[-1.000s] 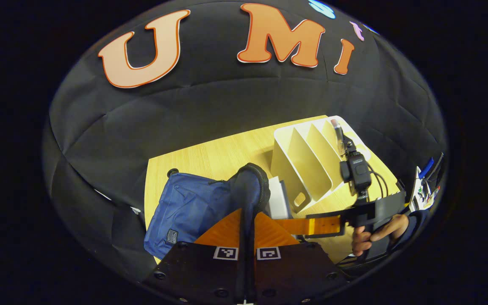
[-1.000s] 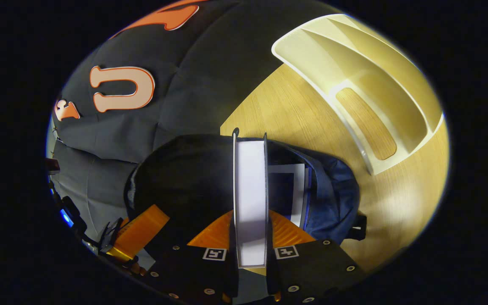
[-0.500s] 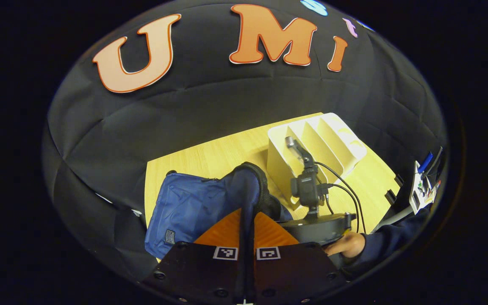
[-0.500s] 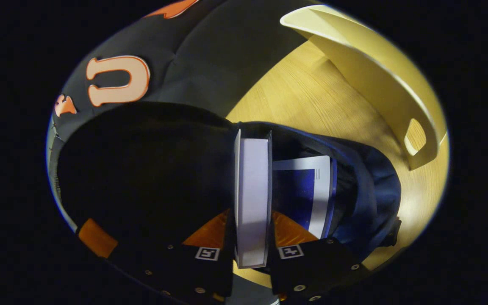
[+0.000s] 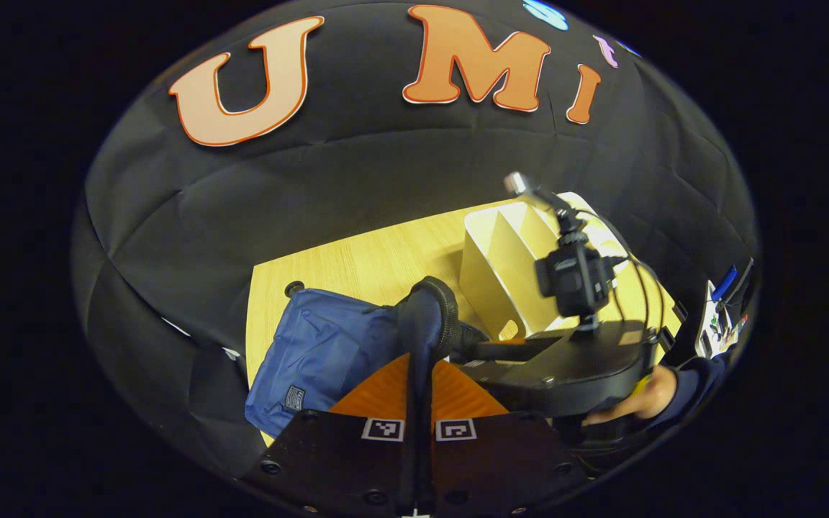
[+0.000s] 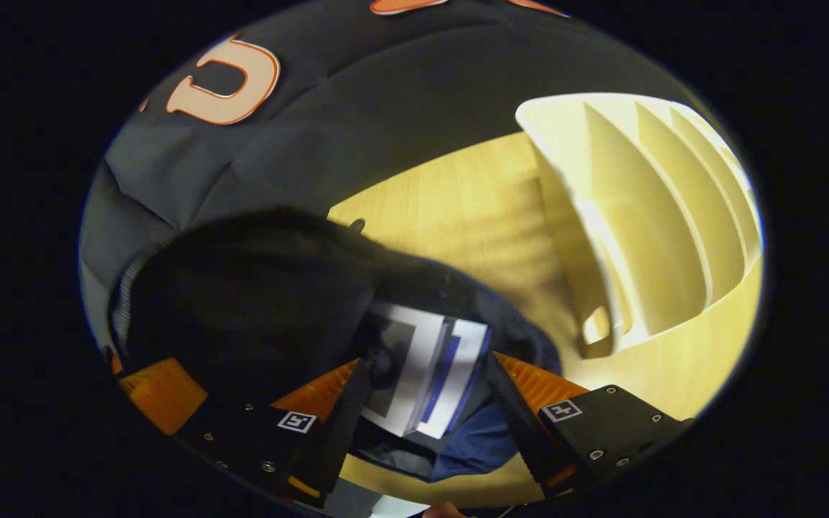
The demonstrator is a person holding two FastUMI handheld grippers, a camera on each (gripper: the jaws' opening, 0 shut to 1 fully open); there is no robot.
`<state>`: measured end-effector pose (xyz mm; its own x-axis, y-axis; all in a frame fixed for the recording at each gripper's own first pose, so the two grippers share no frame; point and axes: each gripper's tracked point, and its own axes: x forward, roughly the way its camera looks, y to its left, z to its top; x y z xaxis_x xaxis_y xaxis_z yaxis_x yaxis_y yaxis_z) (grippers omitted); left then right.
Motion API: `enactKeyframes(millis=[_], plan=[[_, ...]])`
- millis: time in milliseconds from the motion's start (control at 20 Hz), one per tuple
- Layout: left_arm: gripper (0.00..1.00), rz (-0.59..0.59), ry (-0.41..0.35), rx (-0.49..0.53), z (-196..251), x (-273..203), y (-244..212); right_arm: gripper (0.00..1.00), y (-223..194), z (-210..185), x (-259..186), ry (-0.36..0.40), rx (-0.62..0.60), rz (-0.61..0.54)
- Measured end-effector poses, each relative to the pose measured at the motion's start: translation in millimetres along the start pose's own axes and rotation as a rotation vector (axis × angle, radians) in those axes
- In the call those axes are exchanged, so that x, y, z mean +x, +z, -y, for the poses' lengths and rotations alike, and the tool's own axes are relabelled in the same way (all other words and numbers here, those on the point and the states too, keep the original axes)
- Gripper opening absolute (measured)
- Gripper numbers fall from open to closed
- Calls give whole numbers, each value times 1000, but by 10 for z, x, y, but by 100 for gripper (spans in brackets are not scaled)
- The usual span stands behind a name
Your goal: Open the schoolbag, grab two books from the bookshelf and put them into the schoolbag.
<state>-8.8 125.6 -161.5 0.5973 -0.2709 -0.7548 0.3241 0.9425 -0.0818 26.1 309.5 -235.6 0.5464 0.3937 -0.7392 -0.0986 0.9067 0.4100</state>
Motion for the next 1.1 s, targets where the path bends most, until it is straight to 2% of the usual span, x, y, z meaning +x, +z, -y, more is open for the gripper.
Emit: enactKeyframes(millis=[200, 550, 750, 850, 950, 1100], plan=[[2, -2, -7, 14, 61, 63, -18, 97, 256, 383, -334, -117, -54, 68], [2, -18, -27, 46, 176, 206, -146, 98, 376, 1038, -957, -303, -112, 89], [5, -31, -21, 22, 266, 278, -192, 98, 399, 1370, -1289, -369, -157, 91], [14, -32, -30, 12, 405, 279, -208, 97, 376, 1435, -1401, -345, -137, 74], [31, -34, -20, -14, 508, 264, -201, 98, 450, 1561, -1537, -341, -141, 82], [82, -28, -5, -48, 707, 248, -166, 97, 555, 1756, -1697, -340, -158, 102]])
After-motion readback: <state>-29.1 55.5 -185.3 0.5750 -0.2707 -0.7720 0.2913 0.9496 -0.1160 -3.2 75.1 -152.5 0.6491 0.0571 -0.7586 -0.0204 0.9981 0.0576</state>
